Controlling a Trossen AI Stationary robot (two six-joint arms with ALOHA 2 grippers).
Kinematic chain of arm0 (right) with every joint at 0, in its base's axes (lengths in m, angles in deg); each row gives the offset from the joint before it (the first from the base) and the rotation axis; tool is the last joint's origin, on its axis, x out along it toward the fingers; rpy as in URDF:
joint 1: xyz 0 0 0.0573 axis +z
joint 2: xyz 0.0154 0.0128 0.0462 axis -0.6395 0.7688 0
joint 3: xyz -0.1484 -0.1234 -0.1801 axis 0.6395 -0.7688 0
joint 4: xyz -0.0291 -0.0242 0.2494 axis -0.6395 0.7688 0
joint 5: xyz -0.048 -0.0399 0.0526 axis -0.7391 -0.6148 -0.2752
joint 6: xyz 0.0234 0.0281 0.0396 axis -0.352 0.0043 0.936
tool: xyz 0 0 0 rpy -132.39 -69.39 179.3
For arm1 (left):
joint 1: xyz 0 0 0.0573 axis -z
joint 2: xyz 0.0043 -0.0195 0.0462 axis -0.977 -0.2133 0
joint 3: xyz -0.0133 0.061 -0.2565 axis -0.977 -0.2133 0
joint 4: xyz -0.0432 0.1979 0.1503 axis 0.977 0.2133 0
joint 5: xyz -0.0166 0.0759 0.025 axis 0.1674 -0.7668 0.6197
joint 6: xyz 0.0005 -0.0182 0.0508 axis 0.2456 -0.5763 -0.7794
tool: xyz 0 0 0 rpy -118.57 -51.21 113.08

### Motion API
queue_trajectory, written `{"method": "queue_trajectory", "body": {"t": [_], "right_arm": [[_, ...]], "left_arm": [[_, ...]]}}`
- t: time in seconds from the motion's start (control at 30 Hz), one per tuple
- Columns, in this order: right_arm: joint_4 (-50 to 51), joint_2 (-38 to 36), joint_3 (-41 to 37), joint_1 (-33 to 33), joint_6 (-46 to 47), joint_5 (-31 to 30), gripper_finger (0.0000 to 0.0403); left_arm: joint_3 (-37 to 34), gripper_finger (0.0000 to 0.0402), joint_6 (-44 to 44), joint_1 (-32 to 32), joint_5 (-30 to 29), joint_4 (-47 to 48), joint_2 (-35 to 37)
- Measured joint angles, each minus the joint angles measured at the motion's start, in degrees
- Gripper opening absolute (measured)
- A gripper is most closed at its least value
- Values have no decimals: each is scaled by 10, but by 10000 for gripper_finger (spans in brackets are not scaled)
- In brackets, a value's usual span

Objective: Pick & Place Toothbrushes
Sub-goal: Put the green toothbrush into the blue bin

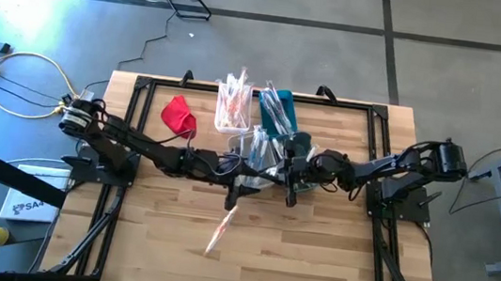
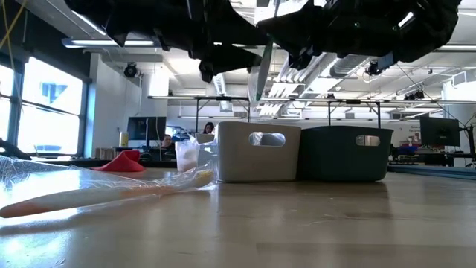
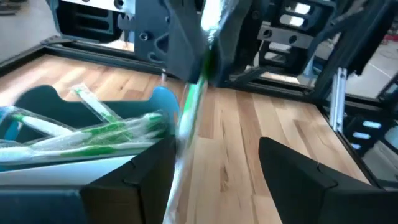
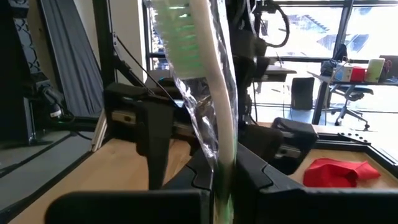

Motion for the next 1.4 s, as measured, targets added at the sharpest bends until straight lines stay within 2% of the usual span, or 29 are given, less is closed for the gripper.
{"method": "queue_trajectory", "body": {"t": [0.23,0.33,0.63,0.8,0.9,1.13,1.4], "right_arm": [[8,-2,0,0,0,-5,18],[48,-22,0,0,-5,-39,18],[286,-135,0,10,-10,-250,18],[375,-163,0,25,19,-394,18],[412,-172,0,23,55,-437,18],[472,-183,0,3,139,-426,18],[476,-209,0,1,176,-314,18]], "left_arm": [[0,225,3,0,11,83,38],[0,225,19,0,11,125,58],[0,225,45,0,9,180,77],[0,225,64,0,9,198,77],[0,225,74,0,9,199,77],[0,225,75,0,7,210,77],[0,225,75,0,7,210,77]]}}
